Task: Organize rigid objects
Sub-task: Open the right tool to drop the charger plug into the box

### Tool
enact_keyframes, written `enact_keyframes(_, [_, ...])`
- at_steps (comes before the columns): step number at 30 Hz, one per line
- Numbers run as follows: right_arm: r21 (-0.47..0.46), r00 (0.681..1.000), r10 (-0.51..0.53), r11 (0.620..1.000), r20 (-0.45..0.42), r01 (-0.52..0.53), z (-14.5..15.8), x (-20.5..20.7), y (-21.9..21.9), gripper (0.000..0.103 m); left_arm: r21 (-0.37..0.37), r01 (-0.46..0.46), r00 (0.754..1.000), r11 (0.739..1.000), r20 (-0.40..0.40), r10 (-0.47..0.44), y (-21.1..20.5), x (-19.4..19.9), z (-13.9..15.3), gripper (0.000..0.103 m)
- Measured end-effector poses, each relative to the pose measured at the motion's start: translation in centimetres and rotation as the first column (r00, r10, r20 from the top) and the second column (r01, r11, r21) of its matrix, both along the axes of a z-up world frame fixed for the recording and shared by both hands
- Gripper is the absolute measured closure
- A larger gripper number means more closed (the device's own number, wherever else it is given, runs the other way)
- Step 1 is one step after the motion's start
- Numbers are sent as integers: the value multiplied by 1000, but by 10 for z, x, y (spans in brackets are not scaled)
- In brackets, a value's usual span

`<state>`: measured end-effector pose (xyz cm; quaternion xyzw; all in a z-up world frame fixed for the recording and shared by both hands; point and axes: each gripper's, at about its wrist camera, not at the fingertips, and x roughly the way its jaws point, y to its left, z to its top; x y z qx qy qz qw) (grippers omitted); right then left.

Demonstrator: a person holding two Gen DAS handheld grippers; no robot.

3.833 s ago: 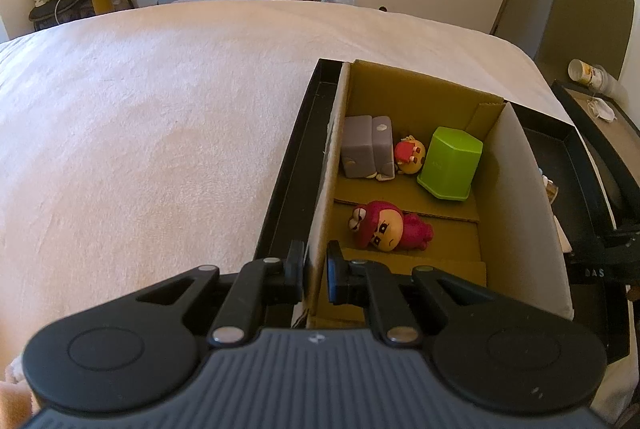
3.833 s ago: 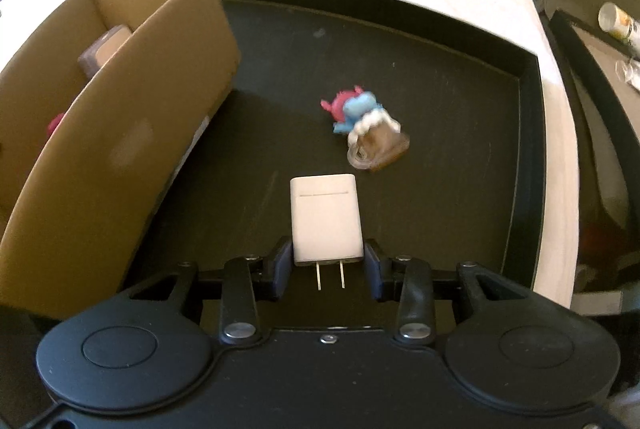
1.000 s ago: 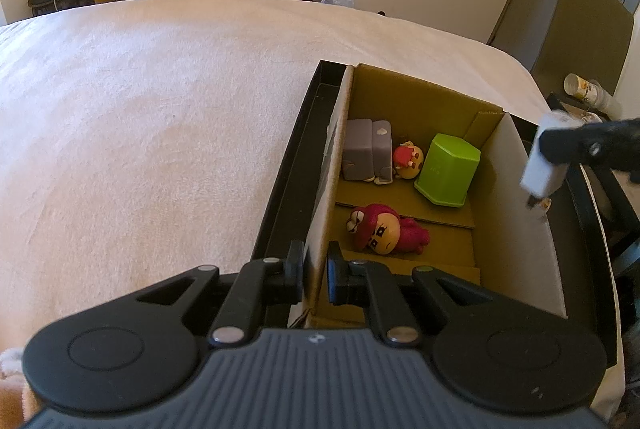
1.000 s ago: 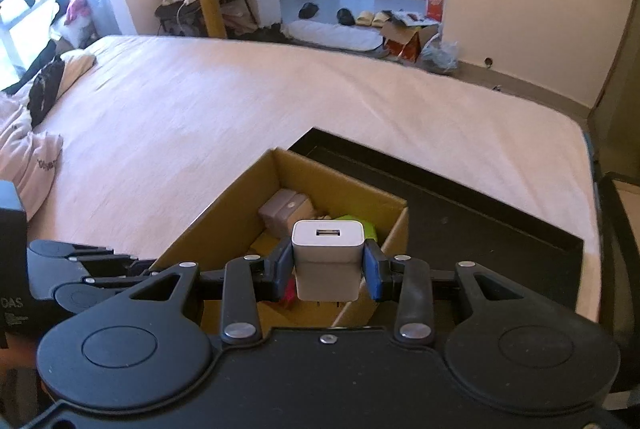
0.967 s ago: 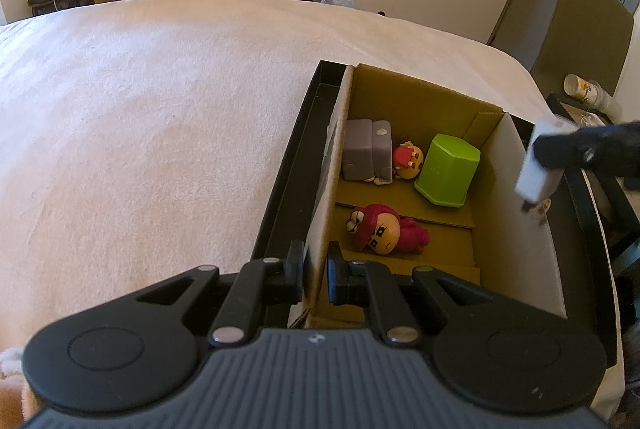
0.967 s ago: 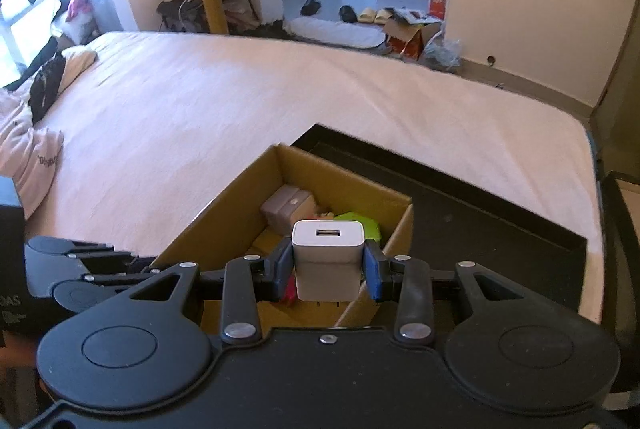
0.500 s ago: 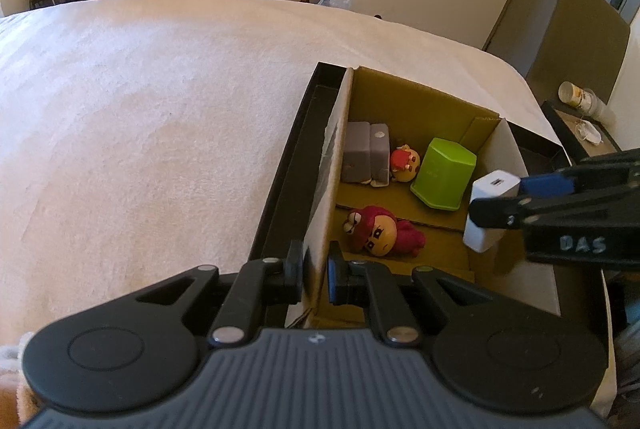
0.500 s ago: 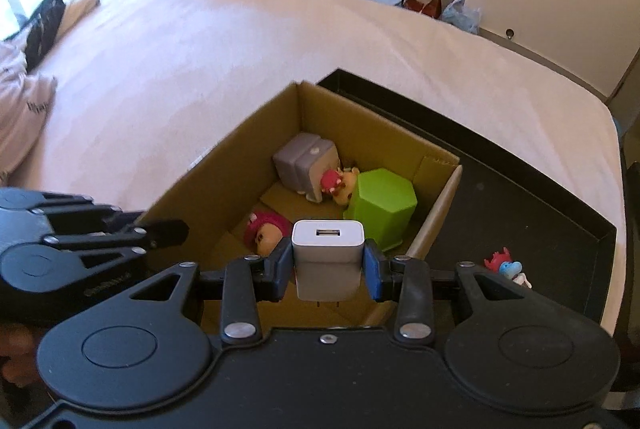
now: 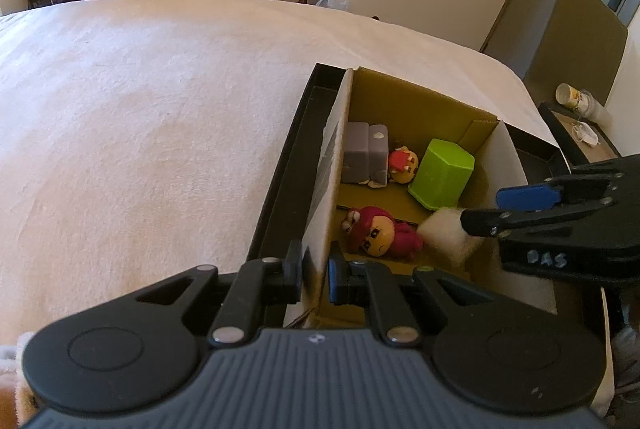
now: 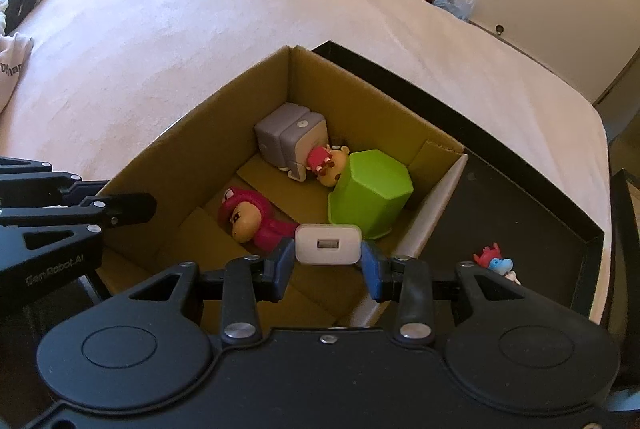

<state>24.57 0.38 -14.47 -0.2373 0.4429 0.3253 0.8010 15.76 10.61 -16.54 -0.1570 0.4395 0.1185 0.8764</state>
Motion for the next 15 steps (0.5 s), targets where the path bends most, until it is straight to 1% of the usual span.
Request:
enact_keyframes(4, [52, 1000, -25, 998, -16, 26, 11, 4, -11, 64, 9, 3, 1000, 1000, 2, -3, -1, -1, 1, 92])
enact_keyframes(11, [101, 999, -36, 994, 21, 33, 30, 2, -27, 62, 15, 1, 1000, 1000, -3, -1, -1, -1, 2, 92])
enact_keyframes(15, [130, 999, -43, 991, 33, 39, 36, 3, -38, 54, 24, 3, 1000, 1000, -5, -3, -3, -1, 3, 92])
